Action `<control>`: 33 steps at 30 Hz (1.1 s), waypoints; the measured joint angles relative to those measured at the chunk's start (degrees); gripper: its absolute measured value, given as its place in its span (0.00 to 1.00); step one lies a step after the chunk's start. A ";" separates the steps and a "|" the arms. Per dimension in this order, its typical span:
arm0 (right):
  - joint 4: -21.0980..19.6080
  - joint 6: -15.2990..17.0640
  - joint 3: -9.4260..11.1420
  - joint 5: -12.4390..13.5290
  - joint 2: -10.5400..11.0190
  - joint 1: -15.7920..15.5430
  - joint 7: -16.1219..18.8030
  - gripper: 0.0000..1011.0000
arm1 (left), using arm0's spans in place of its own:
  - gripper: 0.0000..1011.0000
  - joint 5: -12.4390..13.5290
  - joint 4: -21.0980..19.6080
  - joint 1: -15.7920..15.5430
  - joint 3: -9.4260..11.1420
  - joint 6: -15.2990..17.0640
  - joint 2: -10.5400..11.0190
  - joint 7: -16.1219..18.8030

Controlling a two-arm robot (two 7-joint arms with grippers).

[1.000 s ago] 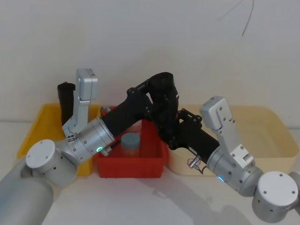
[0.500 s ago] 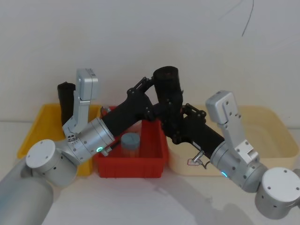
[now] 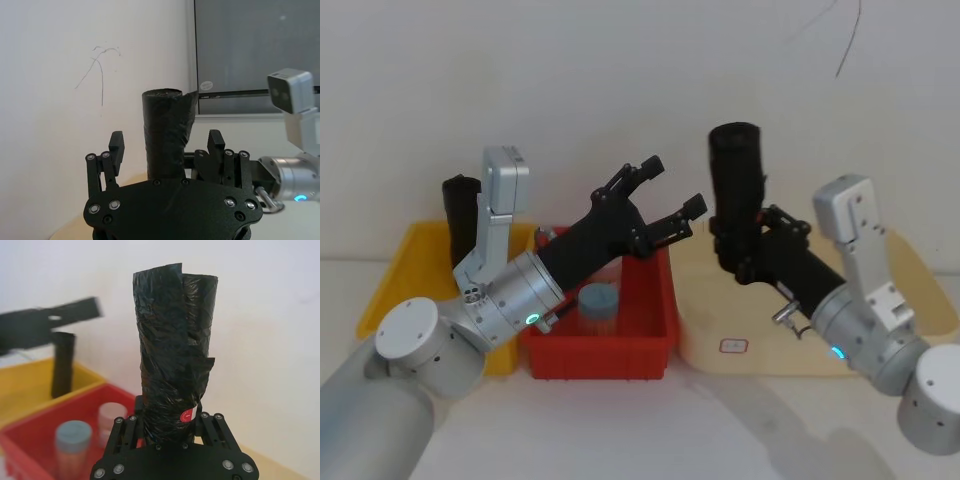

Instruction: Pick up the garbage bag with the one hand and transfer it to the other hand.

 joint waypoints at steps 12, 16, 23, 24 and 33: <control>5.06 2.58 4.93 1.96 -0.03 2.02 -2.24 0.63 | 0.99 0.00 0.00 0.00 0.00 0.00 0.00 0.00; 6.65 3.46 6.06 2.61 -0.03 2.68 -2.40 0.73 | 0.99 0.00 0.00 0.00 0.00 0.00 0.00 0.00; 8.30 4.49 7.51 3.61 -0.04 3.31 -2.47 0.91 | 0.99 0.00 0.00 0.00 0.00 0.00 0.00 0.00; 8.37 4.53 7.61 3.72 -0.05 3.33 -2.47 0.93 | 0.99 0.00 0.00 0.00 0.00 0.00 0.00 0.00; 7.89 4.77 8.29 4.74 -0.07 3.24 -2.40 0.99 | 0.99 -0.01 -0.02 0.01 0.02 -0.01 0.03 0.01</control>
